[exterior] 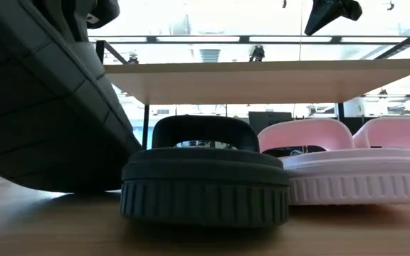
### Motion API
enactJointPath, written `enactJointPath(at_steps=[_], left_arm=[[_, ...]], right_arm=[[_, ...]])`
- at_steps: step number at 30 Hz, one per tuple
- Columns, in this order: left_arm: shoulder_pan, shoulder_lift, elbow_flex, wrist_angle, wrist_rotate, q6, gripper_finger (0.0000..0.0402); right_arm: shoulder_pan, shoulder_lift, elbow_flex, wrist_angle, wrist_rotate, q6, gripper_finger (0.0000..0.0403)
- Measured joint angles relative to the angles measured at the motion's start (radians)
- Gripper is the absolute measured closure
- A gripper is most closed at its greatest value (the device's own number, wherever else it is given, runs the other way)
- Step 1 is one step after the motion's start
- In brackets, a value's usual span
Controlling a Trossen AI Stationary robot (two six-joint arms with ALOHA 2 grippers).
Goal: Pick and place slides into the shelf
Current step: Put the black slide under the shelf
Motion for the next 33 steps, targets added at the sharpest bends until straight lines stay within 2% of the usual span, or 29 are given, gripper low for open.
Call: enactJointPath(at_steps=[9, 20, 24, 27, 33], left_arm=[[0.010, -0.002, -0.004, -0.007, -0.013, 0.070, 0.0401], [0.026, -0.011, 0.004, -0.109, -0.044, 0.083, 0.0401], [0.035, -0.004, -0.008, -0.164, -0.127, 0.096, 0.0401], [0.047, -0.005, -0.007, -0.129, -0.173, 0.086, 0.0401], [0.068, -0.006, -0.016, -0.091, -0.159, 0.082, 0.0401]], right_arm=[[0.000, 0.000, 0.000, 0.000, 0.002, 0.000, 0.0390], [0.000, 0.000, 0.000, 0.000, 0.002, 0.009, 0.0390], [0.000, 0.000, 0.000, 0.000, 0.002, 0.009, 0.0390], [0.000, 0.000, 0.000, 0.001, 0.002, 0.009, 0.0390], [0.000, 0.001, -0.001, 0.001, 0.002, 0.009, 0.0390]])
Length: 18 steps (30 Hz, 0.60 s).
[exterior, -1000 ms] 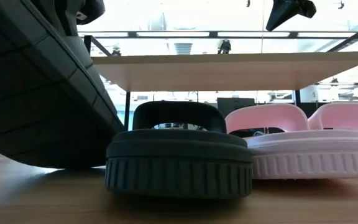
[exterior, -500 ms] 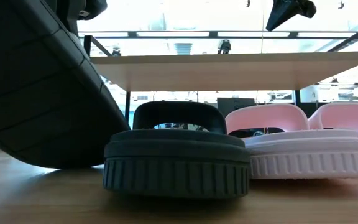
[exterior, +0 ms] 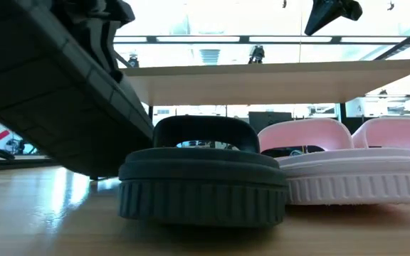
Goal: Pick and place slides into the shelf
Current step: Put the black slide under the shelf
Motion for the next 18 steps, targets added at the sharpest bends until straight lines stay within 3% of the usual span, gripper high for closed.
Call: enactJointPath(at_steps=[11, 18], left_arm=[[0.003, 0.002, -0.017, 0.044, 0.037, -0.050, 0.0400], [0.007, 0.002, -0.017, 0.061, 0.086, -0.135, 0.0349]], right_arm=[[0.000, 0.000, -0.004, 0.000, 0.000, 0.000, 0.0390], [0.000, 0.000, -0.005, 0.000, 0.000, 0.000, 0.0390]])
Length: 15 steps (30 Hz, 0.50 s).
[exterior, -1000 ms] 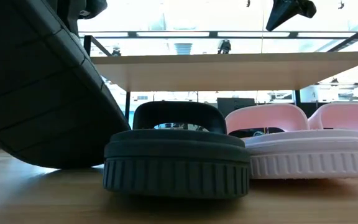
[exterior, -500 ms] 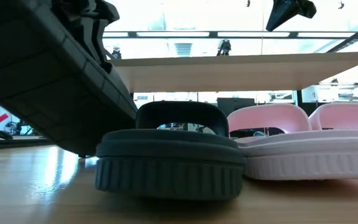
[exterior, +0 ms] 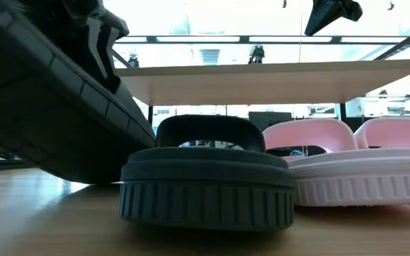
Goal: Pick and place slides into the shelf
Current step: Put the black slide under the shelf, then adjust the pink and black slides under the shelf
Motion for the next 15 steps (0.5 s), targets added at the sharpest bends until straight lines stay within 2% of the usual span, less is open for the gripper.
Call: enactJointPath(at_steps=[6, 10, 15], left_arm=[[0.003, 0.000, 0.000, 0.000, 0.027, 0.000, 0.0291], [0.004, 0.000, 0.000, 0.001, 0.108, -0.002, 0.0265], [0.001, -0.002, 0.020, 0.000, 0.246, -0.006, 0.0256]], right_arm=[[0.000, 0.000, -0.001, 0.000, 0.000, 0.000, 0.0390], [0.000, 0.000, -0.001, 0.000, 0.000, 0.000, 0.0390], [0.000, 0.000, -0.001, 0.000, 0.000, 0.000, 0.0390]])
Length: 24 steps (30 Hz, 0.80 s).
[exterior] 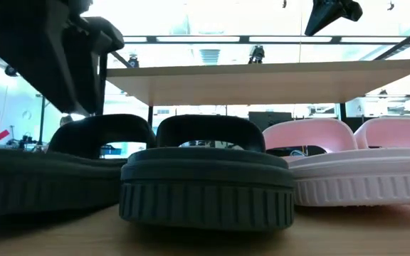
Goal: Pick and place slides into the shelf
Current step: Adjust the pink and black slides under the shelf
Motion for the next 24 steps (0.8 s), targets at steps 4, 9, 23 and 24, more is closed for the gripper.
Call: enactJointPath(at_steps=[4, 9, 23, 24], left_arm=[[-0.004, -0.015, 0.021, -0.007, 0.053, -0.058, 0.0256], [-0.005, -0.091, 0.022, -0.047, 0.066, -0.334, 0.0256], [-0.043, -0.138, -0.162, 0.045, 0.180, -0.717, 0.0356], [-0.047, -0.138, -0.169, 0.044, 0.179, -0.753, 0.0364]], right_arm=[[0.000, 0.000, 0.000, 0.000, 0.000, 0.000, 0.0390], [0.000, 0.000, 0.000, 0.000, 0.000, 0.000, 0.0390], [0.021, 0.000, -0.025, -0.006, -0.209, 0.000, 0.0390], [0.034, 0.000, -0.028, -0.015, -0.242, 0.000, 0.0390]])
